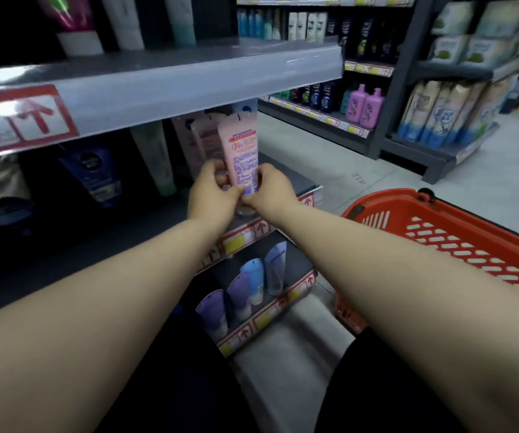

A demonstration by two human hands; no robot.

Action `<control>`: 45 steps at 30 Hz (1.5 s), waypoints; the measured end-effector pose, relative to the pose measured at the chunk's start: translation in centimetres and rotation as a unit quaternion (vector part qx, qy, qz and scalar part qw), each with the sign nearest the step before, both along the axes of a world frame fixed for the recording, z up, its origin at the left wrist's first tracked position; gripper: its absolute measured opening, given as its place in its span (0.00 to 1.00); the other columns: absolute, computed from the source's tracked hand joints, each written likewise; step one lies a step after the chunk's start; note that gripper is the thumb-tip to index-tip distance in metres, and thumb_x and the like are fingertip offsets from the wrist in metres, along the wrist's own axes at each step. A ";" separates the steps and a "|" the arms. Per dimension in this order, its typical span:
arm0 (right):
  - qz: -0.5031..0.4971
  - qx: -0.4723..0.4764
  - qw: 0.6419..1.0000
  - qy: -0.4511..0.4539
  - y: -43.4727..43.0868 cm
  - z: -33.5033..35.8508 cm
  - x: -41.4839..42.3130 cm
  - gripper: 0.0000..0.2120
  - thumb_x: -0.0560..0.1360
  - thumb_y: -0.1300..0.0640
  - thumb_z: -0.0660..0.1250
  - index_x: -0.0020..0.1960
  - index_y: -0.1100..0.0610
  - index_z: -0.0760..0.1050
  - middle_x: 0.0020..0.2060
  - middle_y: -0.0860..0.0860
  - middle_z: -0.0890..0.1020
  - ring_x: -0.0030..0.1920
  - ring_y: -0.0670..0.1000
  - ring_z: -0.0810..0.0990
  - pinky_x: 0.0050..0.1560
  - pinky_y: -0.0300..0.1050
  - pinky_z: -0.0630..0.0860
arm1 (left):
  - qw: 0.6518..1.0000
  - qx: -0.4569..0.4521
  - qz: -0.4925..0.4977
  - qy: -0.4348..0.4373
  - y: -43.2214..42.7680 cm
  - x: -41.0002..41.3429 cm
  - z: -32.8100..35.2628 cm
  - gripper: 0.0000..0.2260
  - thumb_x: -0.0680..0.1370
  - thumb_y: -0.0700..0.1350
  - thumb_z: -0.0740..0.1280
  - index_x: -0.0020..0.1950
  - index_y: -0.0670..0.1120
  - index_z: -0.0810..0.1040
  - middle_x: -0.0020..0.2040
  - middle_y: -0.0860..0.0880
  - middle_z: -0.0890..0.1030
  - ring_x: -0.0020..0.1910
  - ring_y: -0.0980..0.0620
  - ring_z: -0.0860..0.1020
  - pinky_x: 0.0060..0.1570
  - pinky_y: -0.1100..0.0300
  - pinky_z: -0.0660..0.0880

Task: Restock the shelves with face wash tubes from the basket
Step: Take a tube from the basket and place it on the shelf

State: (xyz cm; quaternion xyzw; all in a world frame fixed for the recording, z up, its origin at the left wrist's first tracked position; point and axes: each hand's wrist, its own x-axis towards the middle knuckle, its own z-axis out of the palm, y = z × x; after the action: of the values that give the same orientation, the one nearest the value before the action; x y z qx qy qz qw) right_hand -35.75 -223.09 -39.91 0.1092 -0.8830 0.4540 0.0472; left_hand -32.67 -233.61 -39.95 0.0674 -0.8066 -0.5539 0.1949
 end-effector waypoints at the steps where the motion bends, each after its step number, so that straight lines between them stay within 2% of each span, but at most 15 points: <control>1: 0.000 0.012 1.000 -0.005 -0.4 -0.5 -0.4 0.22 0.68 0.60 0.73 0.59 0.62 0.72 0.54 0.57 0.80 0.54 0.55 0.79 0.43 0.37 0.68 | 1.000 -0.012 0.004 -0.009 -0.3 -0.2 -0.3 0.15 0.72 0.36 0.70 0.51 0.50 0.69 0.45 0.50 0.79 0.44 0.52 0.78 0.50 0.57 0.76; 6: 0.019 0.047 0.998 -0.031 -1.3 -1.6 -1.6 0.23 0.68 0.57 0.74 0.59 0.62 0.71 0.55 0.57 0.80 0.55 0.56 0.78 0.48 0.40 0.71 | 0.994 -0.080 0.024 -0.074 -1.3 -0.8 -1.1 0.11 0.75 0.41 0.69 0.56 0.42 0.73 0.46 0.49 0.77 0.44 0.52 0.76 0.44 0.64 0.68; 8: 0.025 0.062 0.997 -0.036 -1.3 -1.5 -1.7 0.24 0.68 0.57 0.75 0.59 0.62 0.71 0.55 0.57 0.80 0.55 0.56 0.78 0.48 0.41 0.71 | 0.985 -0.136 0.017 -0.101 -1.6 -0.9 -0.8 0.08 0.76 0.44 0.68 0.51 0.41 0.77 0.44 0.48 0.78 0.44 0.49 0.76 0.42 0.62 0.67; 11: 0.043 0.096 0.993 -0.050 -0.5 -1.2 -1.1 0.26 0.67 0.57 0.76 0.60 0.62 0.70 0.56 0.57 0.79 0.57 0.56 0.78 0.51 0.42 0.73 | 0.959 -0.241 0.011 -0.147 -1.7 -0.3 0.0 0.11 0.77 0.48 0.67 0.46 0.40 0.81 0.45 0.44 0.81 0.46 0.45 0.78 0.41 0.61 0.67; 14: 0.046 0.141 0.988 -0.035 1.5 -0.5 -0.2 0.32 0.67 0.57 0.75 0.67 0.63 0.66 0.61 0.58 0.76 0.62 0.56 0.75 0.60 0.47 0.73 | 0.935 -0.314 0.006 -0.162 -0.8 0.7 0.8 0.09 0.75 0.46 0.64 0.44 0.42 0.81 0.47 0.41 0.82 0.46 0.41 0.79 0.40 0.59 0.69; 16: 0.037 0.198 0.979 -0.009 3.8 0.2 0.2 0.34 0.69 0.58 0.73 0.70 0.62 0.63 0.64 0.58 0.74 0.65 0.57 0.73 0.64 0.48 0.71 | 0.919 -0.367 -0.040 -0.137 1.2 1.4 1.5 0.10 0.74 0.45 0.62 0.47 0.43 0.82 0.49 0.42 0.82 0.49 0.41 0.79 0.45 0.57 0.73; 18: 0.031 0.252 0.967 0.013 6.8 0.8 0.7 0.34 0.69 0.57 0.72 0.71 0.61 0.63 0.65 0.59 0.73 0.66 0.57 0.72 0.64 0.49 0.71 | 0.903 -0.402 -0.108 -0.112 4.0 1.7 2.0 0.13 0.75 0.44 0.61 0.55 0.46 0.81 0.54 0.44 0.82 0.55 0.43 0.79 0.53 0.56 0.74; 21: 0.014 0.331 0.943 0.018 12.3 0.8 1.6 0.32 0.70 0.58 0.70 0.70 0.61 0.63 0.65 0.60 0.72 0.65 0.60 0.72 0.63 0.50 0.71 | 0.865 -0.455 -0.186 -0.101 9.1 1.5 1.7 0.15 0.76 0.43 0.60 0.62 0.47 0.75 0.57 0.43 0.81 0.59 0.42 0.76 0.51 0.56 0.72; 23: -0.004 0.378 0.926 0.005 16.2 -0.2 2.3 0.30 0.69 0.60 0.69 0.69 0.59 0.64 0.63 0.60 0.73 0.63 0.61 0.73 0.61 0.53 0.73 | 0.832 -0.494 -0.232 -0.101 12.8 0.9 0.8 0.18 0.76 0.41 0.59 0.65 0.45 0.73 0.62 0.41 0.77 0.61 0.41 0.75 0.53 0.55 0.72; 28: -0.026 0.439 0.896 -0.059 25.1 -4.3 3.7 0.27 0.71 0.58 0.68 0.68 0.58 0.64 0.62 0.60 0.72 0.63 0.61 0.73 0.61 0.53 0.73 | 0.773 -0.544 -0.311 -0.102 21.0 -0.6 -3.0 0.15 0.73 0.40 0.62 0.60 0.45 0.74 0.61 0.42 0.77 0.60 0.40 0.76 0.58 0.50 0.74; 33: -0.053 0.437 0.887 -0.141 31.3 -8.1 3.8 0.28 0.71 0.59 0.68 0.68 0.58 0.64 0.61 0.58 0.71 0.61 0.60 0.73 0.58 0.53 0.75 | 0.718 -0.574 -0.373 -0.122 27.4 -2.8 -7.7 0.21 0.75 0.43 0.63 0.68 0.45 0.69 0.67 0.44 0.73 0.66 0.43 0.72 0.65 0.50 0.69; 36: -0.062 0.423 0.886 -0.178 33.8 -10.3 3.3 0.28 0.72 0.56 0.69 0.69 0.57 0.63 0.61 0.57 0.71 0.60 0.59 0.73 0.56 0.53 0.75 | 0.684 -0.595 -0.396 -0.146 30.6 -4.6 -10.2 0.20 0.76 0.42 0.62 0.68 0.46 0.68 0.68 0.45 0.72 0.66 0.43 0.71 0.65 0.50 0.68; 40: -0.070 0.388 0.892 -0.222 36.4 -14.2 2.5 0.27 0.73 0.54 0.68 0.69 0.58 0.63 0.61 0.58 0.71 0.61 0.60 0.72 0.56 0.51 0.74 | 0.624 -0.624 -0.430 -0.192 34.5 -7.0 -13.1 0.17 0.76 0.40 0.64 0.66 0.43 0.70 0.62 0.44 0.75 0.59 0.44 0.75 0.55 0.53 0.73; 43: -0.071 0.360 0.897 -0.247 37.4 -17.5 1.6 0.24 0.74 0.56 0.66 0.68 0.58 0.65 0.61 0.58 0.71 0.61 0.60 0.73 0.54 0.49 0.72 | 0.590 -0.637 -0.443 -0.223 36.6 -8.5 -15.3 0.16 0.76 0.37 0.62 0.64 0.41 0.71 0.56 0.43 0.76 0.51 0.46 0.75 0.46 0.57 0.71; 45: -0.071 0.334 0.902 -0.265 37.4 -19.8 0.8 0.21 0.75 0.56 0.65 0.66 0.59 0.66 0.61 0.59 0.73 0.60 0.60 0.74 0.53 0.47 0.72 | 0.567 -0.655 -0.443 -0.230 37.4 -9.6 -17.1 0.16 0.77 0.36 0.60 0.65 0.39 0.71 0.55 0.43 0.75 0.47 0.47 0.72 0.45 0.59 0.69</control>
State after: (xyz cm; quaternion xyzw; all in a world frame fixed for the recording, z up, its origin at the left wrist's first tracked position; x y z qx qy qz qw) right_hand -34.94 -185.68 -59.69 -0.0684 -0.9682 0.1404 -0.1953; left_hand -42.26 -196.22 -57.02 -0.3192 -0.8952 0.1437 -0.2758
